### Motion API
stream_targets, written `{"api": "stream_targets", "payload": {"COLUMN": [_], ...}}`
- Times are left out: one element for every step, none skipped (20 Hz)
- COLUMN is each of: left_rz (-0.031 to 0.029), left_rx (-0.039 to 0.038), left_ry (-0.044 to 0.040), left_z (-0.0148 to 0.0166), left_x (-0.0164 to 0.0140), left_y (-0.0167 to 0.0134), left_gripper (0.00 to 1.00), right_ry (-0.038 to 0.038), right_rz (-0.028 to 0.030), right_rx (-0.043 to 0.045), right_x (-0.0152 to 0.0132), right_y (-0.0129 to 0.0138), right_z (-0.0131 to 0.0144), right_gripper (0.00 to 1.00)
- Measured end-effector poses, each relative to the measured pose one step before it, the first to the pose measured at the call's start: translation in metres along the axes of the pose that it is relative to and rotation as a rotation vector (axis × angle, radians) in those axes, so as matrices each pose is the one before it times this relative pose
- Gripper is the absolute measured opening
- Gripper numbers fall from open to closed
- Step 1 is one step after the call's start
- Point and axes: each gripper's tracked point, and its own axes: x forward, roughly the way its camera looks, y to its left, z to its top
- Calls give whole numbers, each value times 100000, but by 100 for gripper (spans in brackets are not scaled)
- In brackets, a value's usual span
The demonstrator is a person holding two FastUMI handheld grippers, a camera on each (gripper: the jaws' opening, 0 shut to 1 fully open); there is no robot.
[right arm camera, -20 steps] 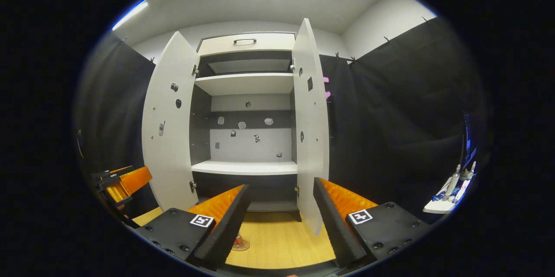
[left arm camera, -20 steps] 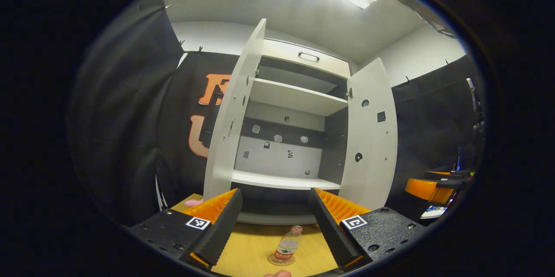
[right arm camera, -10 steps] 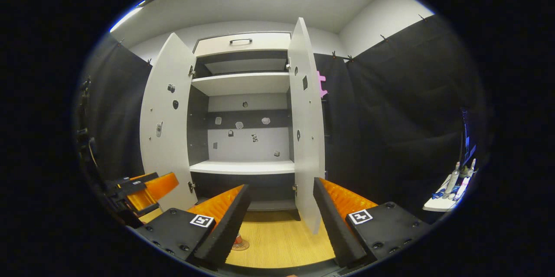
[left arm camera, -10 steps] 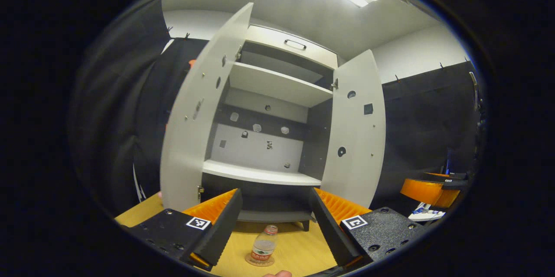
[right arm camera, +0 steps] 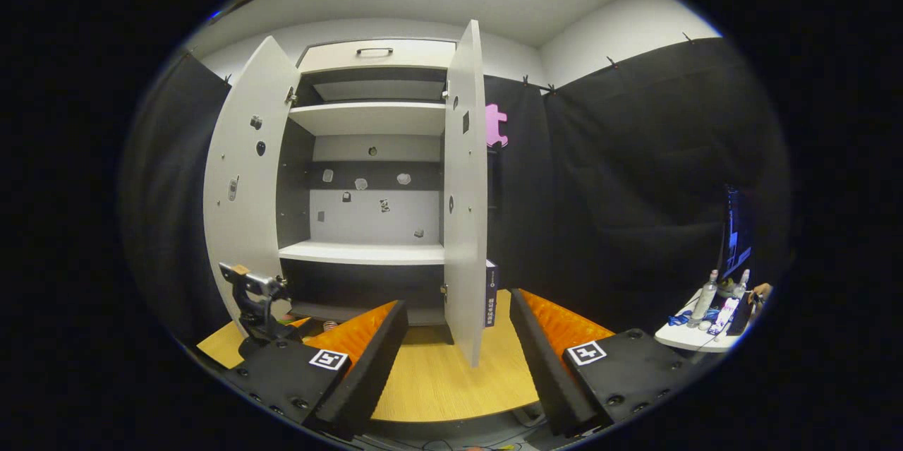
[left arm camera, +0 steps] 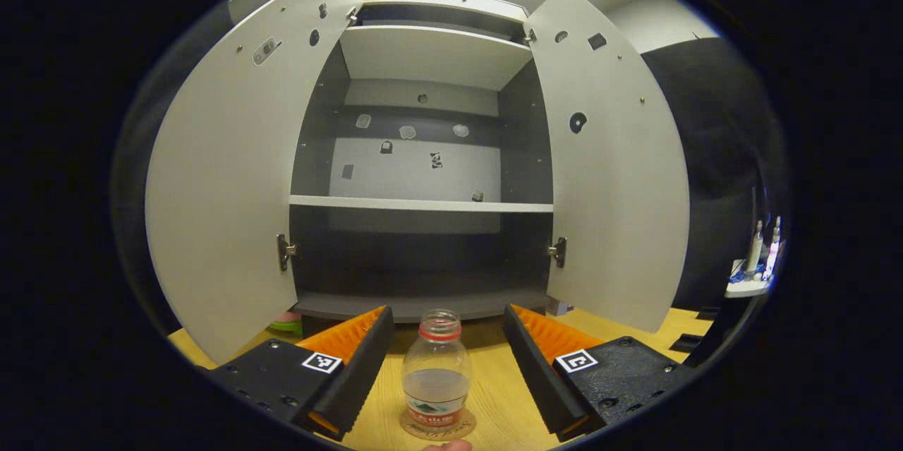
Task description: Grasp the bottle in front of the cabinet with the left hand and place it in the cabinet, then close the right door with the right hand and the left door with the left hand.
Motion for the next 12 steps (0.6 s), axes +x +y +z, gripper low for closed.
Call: {"api": "stream_targets", "payload": {"left_rz": [934, 763, 923, 188, 90, 734, 1093, 928, -408, 13, 1419, -1], "left_rx": [1345, 422, -1147, -2135, -1844, -870, 183, 851, 628, 121, 326, 872], "left_ry": [1315, 1278, 1749, 1454, 779, 403, -12, 184, 505, 539, 261, 1182], "left_z": [-1435, -1310, -1236, -1019, -811, -559, -298, -389, -361, -232, 115, -100], "left_x": [319, 54, 198, -26, 3, 144, 194, 274, 217, 43, -194, -200], "left_y": [187, 123, 200, -3, 29, 133, 178, 135, -97, -22, 117, 79], "left_gripper": [95, 95, 95, 95, 95, 95, 95, 95, 95, 95, 93, 76], "right_ry": [1126, 1166, 1096, 1208, 1099, 913, 596, 251, -82, 180, -5, -289], "right_rz": [-1007, -823, -665, -235, 93, 329, 610, 875, 1145, 1469, 2011, 2380], "right_rx": [115, 155, 340, 426, 512, 500, 362, 218, -31, -64, -30, 94], "right_x": [-71, -40, 38, 216, 245, 312, 281, 341, 382, 325, 351, 438], "right_y": [-198, -161, -118, -39, 32, -40, 4, 42, 76, 4, 51, 35], "right_z": [-284, -273, -284, -252, -241, -127, -107, -49, 6, -57, -29, 79], "right_gripper": [97, 97, 97, 97, 97, 97, 97, 97, 97, 97, 97, 97]}}
